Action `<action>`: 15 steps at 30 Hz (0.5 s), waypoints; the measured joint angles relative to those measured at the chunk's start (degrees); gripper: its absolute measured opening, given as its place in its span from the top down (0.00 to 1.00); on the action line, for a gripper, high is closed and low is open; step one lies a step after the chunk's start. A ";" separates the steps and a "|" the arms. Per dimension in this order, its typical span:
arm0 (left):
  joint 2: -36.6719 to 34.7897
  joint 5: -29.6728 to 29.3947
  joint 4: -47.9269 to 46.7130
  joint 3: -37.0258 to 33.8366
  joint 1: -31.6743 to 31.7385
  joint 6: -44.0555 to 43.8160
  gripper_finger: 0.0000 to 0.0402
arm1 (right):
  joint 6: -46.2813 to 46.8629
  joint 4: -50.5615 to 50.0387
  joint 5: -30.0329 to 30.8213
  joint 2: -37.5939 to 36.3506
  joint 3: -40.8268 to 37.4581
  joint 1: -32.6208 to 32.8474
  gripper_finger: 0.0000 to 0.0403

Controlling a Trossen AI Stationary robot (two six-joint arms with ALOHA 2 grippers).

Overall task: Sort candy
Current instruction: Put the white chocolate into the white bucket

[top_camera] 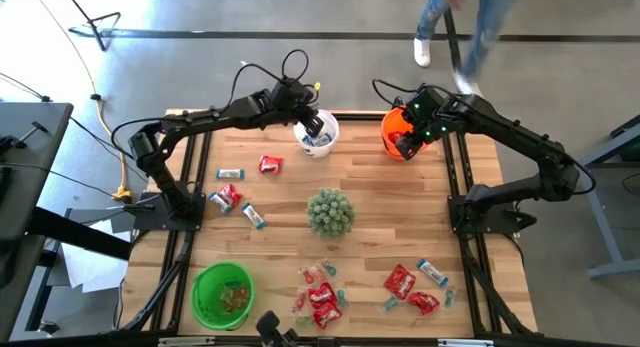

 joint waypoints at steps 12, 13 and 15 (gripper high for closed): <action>-0.30 4.10 0.36 0.04 0.23 -5.01 0.77 | 0.01 0.02 0.02 0.00 0.02 0.01 0.64; -0.30 4.04 0.44 0.04 0.23 -4.49 0.75 | 0.01 0.02 0.02 0.01 0.02 0.02 0.64; -0.30 3.99 0.23 0.04 0.23 -3.07 0.72 | 0.02 0.02 0.02 0.02 0.02 0.00 0.64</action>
